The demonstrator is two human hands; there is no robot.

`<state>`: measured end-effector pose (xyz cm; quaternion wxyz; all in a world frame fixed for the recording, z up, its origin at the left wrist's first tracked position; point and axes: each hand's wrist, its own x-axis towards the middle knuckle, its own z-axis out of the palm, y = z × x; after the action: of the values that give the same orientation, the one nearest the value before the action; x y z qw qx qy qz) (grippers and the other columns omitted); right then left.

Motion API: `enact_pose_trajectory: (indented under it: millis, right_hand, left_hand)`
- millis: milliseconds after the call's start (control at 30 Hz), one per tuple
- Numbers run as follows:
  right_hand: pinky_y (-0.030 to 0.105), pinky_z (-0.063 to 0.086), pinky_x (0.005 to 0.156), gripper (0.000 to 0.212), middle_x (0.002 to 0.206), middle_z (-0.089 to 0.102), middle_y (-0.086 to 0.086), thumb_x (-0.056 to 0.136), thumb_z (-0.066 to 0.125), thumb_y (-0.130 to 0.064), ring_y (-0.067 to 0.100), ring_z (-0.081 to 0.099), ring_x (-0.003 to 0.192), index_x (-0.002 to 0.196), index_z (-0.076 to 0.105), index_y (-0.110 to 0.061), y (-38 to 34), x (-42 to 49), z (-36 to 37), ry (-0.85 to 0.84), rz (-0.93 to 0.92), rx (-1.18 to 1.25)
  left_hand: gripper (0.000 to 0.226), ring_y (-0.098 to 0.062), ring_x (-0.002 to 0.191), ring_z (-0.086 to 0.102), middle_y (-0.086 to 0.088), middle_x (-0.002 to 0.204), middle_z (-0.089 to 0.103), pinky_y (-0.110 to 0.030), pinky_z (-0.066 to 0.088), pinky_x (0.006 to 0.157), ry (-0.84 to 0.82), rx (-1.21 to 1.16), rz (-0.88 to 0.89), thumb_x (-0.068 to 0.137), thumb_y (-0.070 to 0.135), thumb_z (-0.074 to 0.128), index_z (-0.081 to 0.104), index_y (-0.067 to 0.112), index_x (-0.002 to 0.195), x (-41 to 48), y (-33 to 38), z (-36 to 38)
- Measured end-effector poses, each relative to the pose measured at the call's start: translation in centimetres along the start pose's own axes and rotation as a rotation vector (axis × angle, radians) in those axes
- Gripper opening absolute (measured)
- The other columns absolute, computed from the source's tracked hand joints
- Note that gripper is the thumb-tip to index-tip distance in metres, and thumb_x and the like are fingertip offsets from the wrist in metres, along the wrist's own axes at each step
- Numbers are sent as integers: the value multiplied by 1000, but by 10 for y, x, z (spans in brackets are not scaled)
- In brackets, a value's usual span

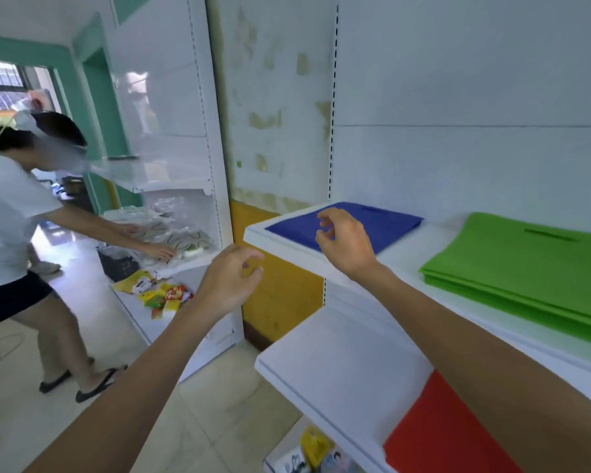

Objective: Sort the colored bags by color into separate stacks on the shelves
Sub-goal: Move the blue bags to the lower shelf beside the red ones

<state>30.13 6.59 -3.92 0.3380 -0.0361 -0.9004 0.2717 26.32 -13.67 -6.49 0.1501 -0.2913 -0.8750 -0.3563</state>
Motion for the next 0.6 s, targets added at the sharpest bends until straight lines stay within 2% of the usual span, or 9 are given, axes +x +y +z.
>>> enact_pose_trajectory:
  millis: [133,333,500,600]
  right_hand:
    - [35,51,81,31,114,56,3,91,51,-14,15,54,88,123,53,-11,14,47,14,28,-12,-7]
    - [39,51,83,31,113,57,5,91,51,-13,18,55,89,122,53,-9,49,85,26,55,62,-89]
    - [37,50,83,30,114,57,8,91,52,-12,13,51,87,120,53,-7,87,106,14,181,178,-224]
    - [32,45,85,30,119,54,14,91,49,-8,22,54,95,119,54,-2,107,111,7,290,303,-326]
  left_hand:
    - [23,-9,96,50,0,111,54,-22,37,77,53,-54,10,90,16,55,62,16,111,51,-17,10]
    - [22,-7,96,49,3,113,52,-17,40,68,-27,-120,54,90,15,54,61,18,111,120,-44,39]
    - [24,-8,98,49,2,120,53,-22,38,79,-156,-149,143,91,17,52,60,20,113,194,-56,74]
    - [31,-17,111,52,-3,127,52,-27,42,88,-292,-126,148,91,20,53,55,15,122,236,-68,99]
